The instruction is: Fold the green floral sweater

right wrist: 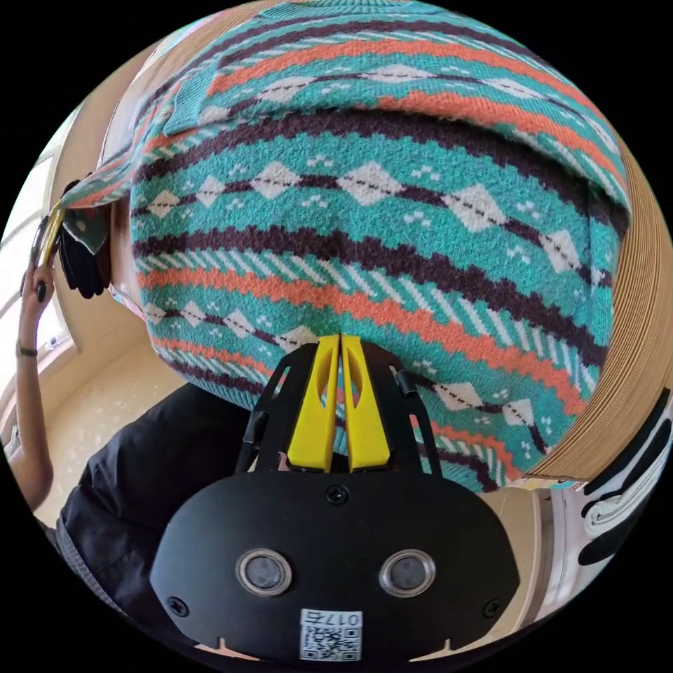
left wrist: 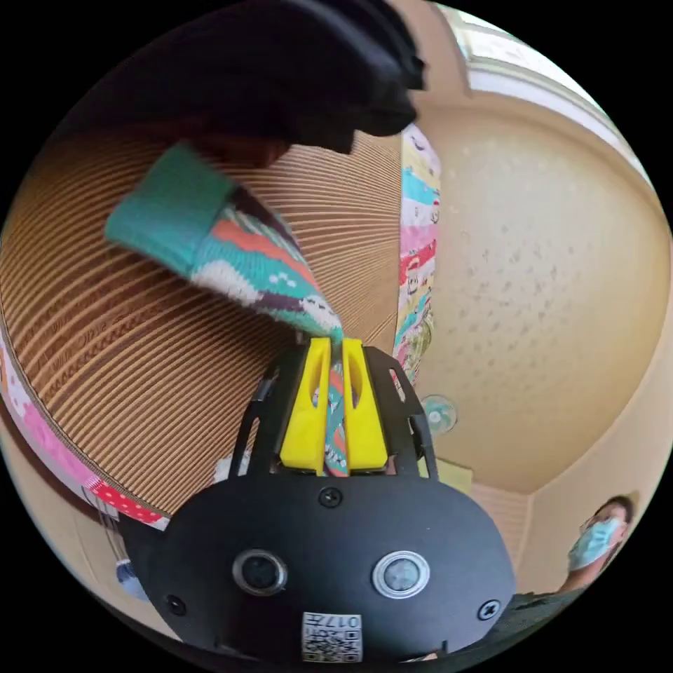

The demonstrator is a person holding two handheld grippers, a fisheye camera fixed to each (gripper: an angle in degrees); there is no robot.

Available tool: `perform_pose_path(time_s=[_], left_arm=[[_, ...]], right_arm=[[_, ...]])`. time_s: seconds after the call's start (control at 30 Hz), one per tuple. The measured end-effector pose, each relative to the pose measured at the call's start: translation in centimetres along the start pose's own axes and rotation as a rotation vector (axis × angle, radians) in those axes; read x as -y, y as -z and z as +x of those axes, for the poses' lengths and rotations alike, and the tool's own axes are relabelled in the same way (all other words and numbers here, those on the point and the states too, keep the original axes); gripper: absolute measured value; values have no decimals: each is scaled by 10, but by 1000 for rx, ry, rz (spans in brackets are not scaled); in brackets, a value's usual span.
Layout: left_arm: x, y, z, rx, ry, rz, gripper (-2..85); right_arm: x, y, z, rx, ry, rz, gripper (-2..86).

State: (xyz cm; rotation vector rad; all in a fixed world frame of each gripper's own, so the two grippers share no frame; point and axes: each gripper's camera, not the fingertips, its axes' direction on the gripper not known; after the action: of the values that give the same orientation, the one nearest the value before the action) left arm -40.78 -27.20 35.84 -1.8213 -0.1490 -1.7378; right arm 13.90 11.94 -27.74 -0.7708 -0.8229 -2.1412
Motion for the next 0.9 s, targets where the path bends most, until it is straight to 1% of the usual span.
perform_pose_path(time_s=[0.03, 0.1, 0.13, 0.2, 0.23, 0.3, 0.33, 0.37, 0.4, 0.43, 0.47, 0.5, 0.53, 0.6, 0.63, 0.7, 0.73, 0.77, 0.9], left_arm=[[-10, -2, 26, 30, -82, 0, 37], [-68, -28, 133, 115, -406, -20, 36], [-87, -38, 159, 132, -484, -30, 36], [-177, -99, 246, 205, -795, -93, 39], [-201, -119, 262, 224, -869, -122, 40], [-294, -210, 290, 357, -1136, -275, 58], [-314, -233, 288, 391, -1180, -318, 64], [-345, -274, 276, 450, -1220, -402, 76], [-365, -306, 258, 484, -1225, -487, 79], [-371, -319, 248, 491, -1213, -529, 80], [-375, -333, 228, 492, -1153, -585, 81], [-371, -336, 207, 482, -1057, -604, 82], [-367, -333, 197, 474, -1006, -604, 83], [-349, -306, 155, 468, -851, -558, 86], [-344, -296, 144, 485, -821, -537, 90], [-326, -255, 97, 589, -708, -469, 110], [-322, -245, 84, 614, -683, -462, 116], [-315, -227, 58, 657, -636, -465, 128], [-310, -186, -21, 748, -535, -615, 144]], right_arm=[[-1, 3, 6, 39, -22, -2, 3], [-4, 9, 14, 88, -47, 14, 3], [-7, 14, 21, 125, -73, 40, 3], [-13, 21, 34, 184, -113, 70, 4], [-18, 25, 43, 219, -127, 84, 4], [-26, 31, 54, 249, -123, 95, 4], [-33, 36, 61, 254, -109, 98, 4], [-41, 40, 68, 250, -84, 97, 5], [-46, 42, 72, 245, -69, 97, 5], [-57, 47, 80, 234, -42, 98, 6], [-69, 51, 90, 228, -19, 100, 7], [-76, 52, 95, 227, -10, 101, 8], [-90, 55, 108, 229, -1, 105, 10], [-115, 58, 131, 237, -9, 121, 14], [-132, 61, 148, 244, -28, 138, 20], [-158, 64, 174, 257, -70, 166, 36], [-174, 66, 193, 261, -103, 172, 56], [-189, 66, 210, 258, -137, 166, 83], [-224, 59, 253, 249, -194, 114, 120]])
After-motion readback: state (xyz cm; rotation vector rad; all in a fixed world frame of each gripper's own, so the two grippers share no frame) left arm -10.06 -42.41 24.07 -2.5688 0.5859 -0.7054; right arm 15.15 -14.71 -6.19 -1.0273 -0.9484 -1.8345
